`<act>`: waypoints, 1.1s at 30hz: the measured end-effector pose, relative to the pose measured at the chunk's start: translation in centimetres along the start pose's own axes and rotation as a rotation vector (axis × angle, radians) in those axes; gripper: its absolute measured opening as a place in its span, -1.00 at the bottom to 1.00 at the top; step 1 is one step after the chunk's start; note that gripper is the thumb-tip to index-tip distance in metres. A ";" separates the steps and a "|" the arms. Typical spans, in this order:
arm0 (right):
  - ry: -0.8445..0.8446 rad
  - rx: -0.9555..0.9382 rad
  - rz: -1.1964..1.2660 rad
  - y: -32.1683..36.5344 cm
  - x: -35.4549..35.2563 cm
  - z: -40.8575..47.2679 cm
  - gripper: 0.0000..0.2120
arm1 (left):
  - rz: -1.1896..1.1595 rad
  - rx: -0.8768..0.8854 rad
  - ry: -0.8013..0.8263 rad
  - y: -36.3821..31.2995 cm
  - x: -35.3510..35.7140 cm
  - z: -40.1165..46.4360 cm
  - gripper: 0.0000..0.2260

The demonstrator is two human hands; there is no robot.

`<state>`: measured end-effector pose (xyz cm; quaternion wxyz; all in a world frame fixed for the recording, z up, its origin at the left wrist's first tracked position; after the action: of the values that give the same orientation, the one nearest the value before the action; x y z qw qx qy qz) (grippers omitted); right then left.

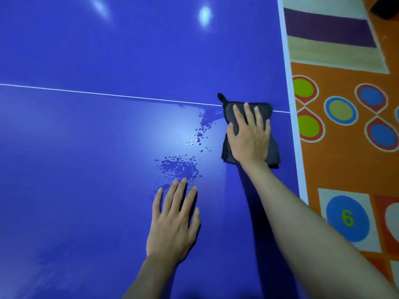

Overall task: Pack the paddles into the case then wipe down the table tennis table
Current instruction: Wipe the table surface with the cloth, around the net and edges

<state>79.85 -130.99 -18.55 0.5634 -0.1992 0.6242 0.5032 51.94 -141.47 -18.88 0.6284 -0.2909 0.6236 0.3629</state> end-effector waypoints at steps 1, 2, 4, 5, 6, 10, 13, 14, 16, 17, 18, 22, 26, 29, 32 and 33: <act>0.001 -0.010 0.010 0.0 0.2 1.3 -0.45 | -0.001 0.003 -0.003 0.0 0.1 0.1 -0.55; 0.003 -0.018 0.018 -0.1 0.4 2.4 -0.46 | -0.005 0.003 -0.005 0.0 0.2 0.1 -0.55; -0.001 -0.024 0.023 0.0 0.7 3.6 -0.46 | -0.013 -0.007 -0.011 0.1 0.2 0.2 -0.55; -0.006 -0.026 0.027 0.1 0.8 3.8 -0.46 | -0.013 -0.011 -0.010 0.1 0.2 0.3 -0.54; -0.008 -0.024 0.030 0.2 0.9 3.8 -0.46 | -0.010 -0.008 -0.008 0.1 0.1 0.3 -0.53; -0.015 -0.005 0.032 1.0 0.6 0.7 -0.46 | -0.021 -0.010 -0.004 0.1 0.0 0.2 -0.49; -0.001 -0.042 0.032 2.4 0.4 -4.3 -0.46 | -0.012 0.011 -0.011 0.1 -0.2 0.1 -0.49; 0.001 -0.058 0.031 2.8 0.4 -6.3 -0.46 | -0.013 0.020 -0.016 0.2 -0.3 0.1 -0.48; 0.007 -0.083 0.020 3.5 0.4 -10.3 -0.47 | -0.019 0.029 -0.029 0.2 -0.3 0.0 -0.47; 0.017 -0.095 0.010 3.8 0.2 -12.2 -0.46 | -0.028 0.025 -0.031 0.3 -0.2 0.0 -0.47; 0.030 -0.107 0.001 4.2 0.1 -14.0 -0.46 | -0.036 0.019 -0.030 0.3 -0.2 0.1 -0.48; 0.029 -0.077 0.023 6.4 -0.4 -21.6 -0.46 | -0.138 -0.018 -0.066 0.7 -0.8 0.3 -0.53; 0.074 -0.046 -0.026 8.2 -0.3 -28.4 -0.44 | -0.233 -0.036 -0.169 2.9 -2.4 2.1 -0.61; 0.081 -0.014 -0.025 8.5 -0.4 -29.1 -0.43 | -0.194 -0.077 -0.144 6.7 -2.5 4.2 -0.60; 0.089 -0.039 -0.016 8.7 -0.1 -27.2 -0.44 | -0.115 -0.064 -0.101 10.7 -1.4 6.9 -0.60; 0.095 -0.048 -0.012 8.8 0.0 -26.2 -0.44 | -0.089 -0.053 -0.089 11.7 -1.1 7.9 -0.60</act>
<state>59.43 -149.69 -18.73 0.5314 -0.2399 0.6367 0.5046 46.89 -128.44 -16.38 0.6633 -0.3183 0.5715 0.3634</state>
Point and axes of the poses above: each hand's wrist, its own z-axis towards the middle knuckle, its own x-axis out of the palm, y = z × x, the point moved 1 cm from there along z, towards the middle knuckle, and after that the axes turned 14 degrees about z, right-handed, at the moved point
